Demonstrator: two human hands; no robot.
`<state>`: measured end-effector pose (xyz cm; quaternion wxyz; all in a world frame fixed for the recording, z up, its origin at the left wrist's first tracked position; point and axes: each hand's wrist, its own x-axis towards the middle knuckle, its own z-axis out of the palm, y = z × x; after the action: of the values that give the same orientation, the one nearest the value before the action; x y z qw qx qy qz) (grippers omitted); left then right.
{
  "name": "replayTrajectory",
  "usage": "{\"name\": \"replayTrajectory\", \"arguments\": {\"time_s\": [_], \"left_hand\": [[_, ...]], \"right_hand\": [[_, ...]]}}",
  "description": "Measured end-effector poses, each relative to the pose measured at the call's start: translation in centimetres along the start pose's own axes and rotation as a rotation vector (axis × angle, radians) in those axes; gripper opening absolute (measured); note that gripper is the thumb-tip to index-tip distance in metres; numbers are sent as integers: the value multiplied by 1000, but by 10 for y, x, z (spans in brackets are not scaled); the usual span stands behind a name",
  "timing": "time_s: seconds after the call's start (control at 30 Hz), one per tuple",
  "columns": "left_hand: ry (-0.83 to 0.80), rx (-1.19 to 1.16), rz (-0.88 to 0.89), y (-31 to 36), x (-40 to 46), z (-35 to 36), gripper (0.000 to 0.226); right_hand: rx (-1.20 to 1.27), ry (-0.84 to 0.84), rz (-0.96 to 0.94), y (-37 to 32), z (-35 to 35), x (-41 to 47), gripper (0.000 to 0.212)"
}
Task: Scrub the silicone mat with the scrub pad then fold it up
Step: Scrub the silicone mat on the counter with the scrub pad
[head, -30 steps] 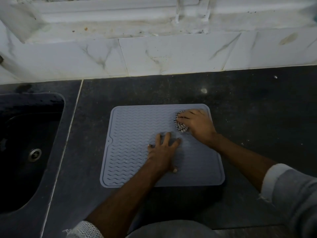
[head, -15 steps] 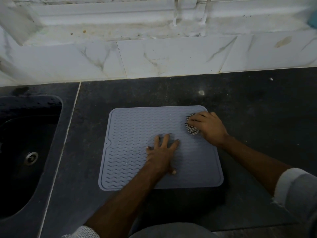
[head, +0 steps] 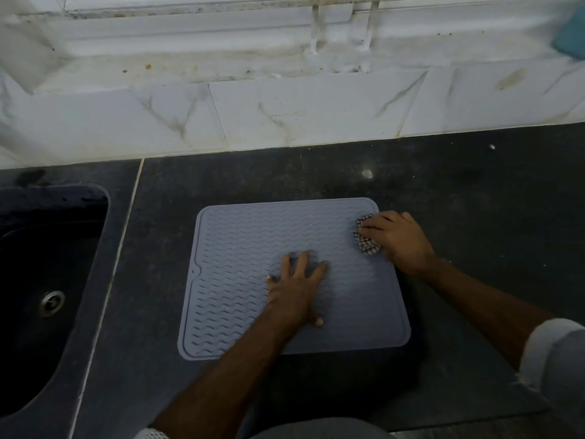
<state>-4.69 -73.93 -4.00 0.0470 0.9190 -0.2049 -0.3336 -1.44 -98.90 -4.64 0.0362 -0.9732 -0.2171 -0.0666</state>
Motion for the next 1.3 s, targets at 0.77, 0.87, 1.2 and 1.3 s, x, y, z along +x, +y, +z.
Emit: {"name": "replayTrajectory", "arguments": {"time_s": [0.77, 0.87, 1.2, 1.3], "left_hand": [[24, 2, 9, 0, 1, 2, 111], [24, 5, 3, 0, 1, 3, 112], [10, 19, 14, 1, -3, 1, 111], [52, 119, -6, 4, -7, 0, 110]], "right_hand": [[52, -39, -105, -44, 8, 30, 50], [26, -109, -137, -44, 11, 26, 50], [-16, -124, -18, 1, 3, -14, 52], [-6, -155, 26, 0, 1, -13, 50]]}}
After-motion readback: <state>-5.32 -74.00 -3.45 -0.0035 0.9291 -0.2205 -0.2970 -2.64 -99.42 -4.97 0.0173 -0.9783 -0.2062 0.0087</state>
